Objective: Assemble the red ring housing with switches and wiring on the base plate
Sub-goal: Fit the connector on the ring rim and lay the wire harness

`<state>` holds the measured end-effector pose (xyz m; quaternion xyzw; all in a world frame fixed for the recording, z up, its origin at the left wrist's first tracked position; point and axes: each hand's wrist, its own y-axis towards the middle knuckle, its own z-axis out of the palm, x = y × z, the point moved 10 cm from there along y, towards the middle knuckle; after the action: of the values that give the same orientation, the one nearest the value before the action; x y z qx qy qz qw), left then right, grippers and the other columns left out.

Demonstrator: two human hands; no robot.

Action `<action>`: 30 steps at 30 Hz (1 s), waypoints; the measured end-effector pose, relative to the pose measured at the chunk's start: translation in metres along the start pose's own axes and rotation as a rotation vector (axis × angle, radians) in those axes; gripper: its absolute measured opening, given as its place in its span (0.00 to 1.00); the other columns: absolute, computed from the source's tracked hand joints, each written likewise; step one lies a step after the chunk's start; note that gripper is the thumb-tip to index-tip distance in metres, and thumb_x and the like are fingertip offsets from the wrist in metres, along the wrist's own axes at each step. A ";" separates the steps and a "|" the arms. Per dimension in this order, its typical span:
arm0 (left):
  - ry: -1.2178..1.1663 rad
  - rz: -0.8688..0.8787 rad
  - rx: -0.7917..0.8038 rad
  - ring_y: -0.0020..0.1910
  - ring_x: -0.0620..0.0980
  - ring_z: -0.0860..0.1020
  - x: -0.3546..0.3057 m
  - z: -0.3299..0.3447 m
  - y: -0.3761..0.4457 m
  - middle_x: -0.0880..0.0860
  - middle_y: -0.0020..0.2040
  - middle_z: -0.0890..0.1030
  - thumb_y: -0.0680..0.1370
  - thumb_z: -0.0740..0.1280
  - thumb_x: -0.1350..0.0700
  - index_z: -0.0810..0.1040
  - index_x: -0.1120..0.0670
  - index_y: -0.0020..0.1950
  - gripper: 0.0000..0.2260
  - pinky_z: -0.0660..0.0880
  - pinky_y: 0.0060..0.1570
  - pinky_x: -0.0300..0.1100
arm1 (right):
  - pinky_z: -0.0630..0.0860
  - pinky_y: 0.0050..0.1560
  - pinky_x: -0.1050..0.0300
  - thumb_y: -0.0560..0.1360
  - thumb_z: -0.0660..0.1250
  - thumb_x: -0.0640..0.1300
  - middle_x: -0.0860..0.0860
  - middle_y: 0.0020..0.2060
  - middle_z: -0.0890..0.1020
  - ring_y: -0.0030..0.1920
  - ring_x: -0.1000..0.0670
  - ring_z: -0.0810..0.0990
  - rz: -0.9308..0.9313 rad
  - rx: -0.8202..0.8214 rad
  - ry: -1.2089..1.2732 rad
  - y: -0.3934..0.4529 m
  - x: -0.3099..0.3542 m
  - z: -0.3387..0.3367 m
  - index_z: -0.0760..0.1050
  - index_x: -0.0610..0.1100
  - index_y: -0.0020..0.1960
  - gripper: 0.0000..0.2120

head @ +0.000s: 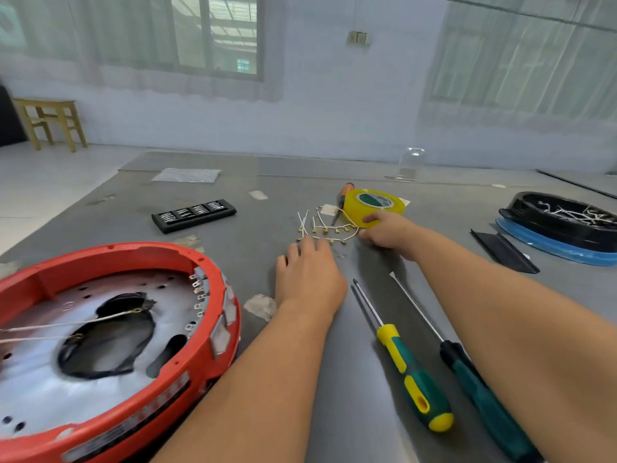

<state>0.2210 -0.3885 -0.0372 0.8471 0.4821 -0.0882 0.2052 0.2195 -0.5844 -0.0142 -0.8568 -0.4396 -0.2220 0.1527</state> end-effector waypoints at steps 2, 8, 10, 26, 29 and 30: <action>0.004 0.038 -0.003 0.78 0.54 0.64 -0.006 0.002 0.014 0.51 0.80 0.66 0.83 0.56 0.56 0.66 0.50 0.79 0.23 0.63 0.70 0.52 | 0.75 0.68 0.48 0.81 0.66 0.47 0.43 0.64 0.80 0.62 0.43 0.79 -0.025 -0.011 -0.018 0.016 0.004 0.000 0.76 0.49 0.69 0.17; 0.083 0.090 0.105 0.80 0.54 0.57 -0.012 0.018 0.027 0.47 0.83 0.63 0.85 0.53 0.53 0.64 0.48 0.81 0.23 0.58 0.71 0.55 | 0.73 0.55 0.55 0.79 0.70 0.54 0.46 0.62 0.81 0.64 0.42 0.77 -0.071 -0.154 -0.178 0.036 0.006 0.002 0.80 0.51 0.58 0.11; 0.072 0.089 0.097 0.79 0.57 0.58 -0.012 0.014 0.024 0.48 0.79 0.68 0.85 0.53 0.53 0.68 0.48 0.77 0.20 0.59 0.70 0.55 | 0.75 0.53 0.55 0.78 0.72 0.54 0.45 0.58 0.82 0.61 0.43 0.78 -0.037 -0.153 -0.149 0.037 0.003 -0.001 0.78 0.49 0.54 0.10; 0.052 0.109 -0.174 0.69 0.55 0.64 -0.014 -0.019 0.008 0.51 0.65 0.75 0.83 0.63 0.57 0.78 0.46 0.64 0.11 0.60 0.67 0.52 | 0.73 0.47 0.53 0.81 0.70 0.41 0.47 0.39 0.80 0.40 0.49 0.74 -0.137 -0.014 0.456 0.013 -0.004 0.008 0.76 0.46 0.46 0.05; 0.026 0.096 -0.242 0.69 0.53 0.65 -0.011 -0.029 0.006 0.48 0.64 0.75 0.82 0.64 0.60 0.79 0.45 0.63 0.14 0.61 0.64 0.50 | 0.73 0.46 0.58 0.81 0.70 0.40 0.47 0.42 0.84 0.41 0.50 0.75 -0.166 0.033 0.536 0.008 -0.001 0.008 0.77 0.47 0.47 0.05; 0.019 0.097 -0.253 0.69 0.53 0.65 -0.010 -0.031 0.006 0.48 0.64 0.76 0.82 0.64 0.60 0.79 0.45 0.63 0.14 0.61 0.64 0.50 | 0.72 0.45 0.59 0.80 0.70 0.40 0.48 0.42 0.85 0.41 0.51 0.75 -0.163 0.041 0.547 0.007 -0.001 0.008 0.78 0.47 0.47 0.05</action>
<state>0.2191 -0.3854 -0.0043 0.8377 0.4497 -0.0085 0.3098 0.2268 -0.5857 -0.0225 -0.7236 -0.4539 -0.4474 0.2649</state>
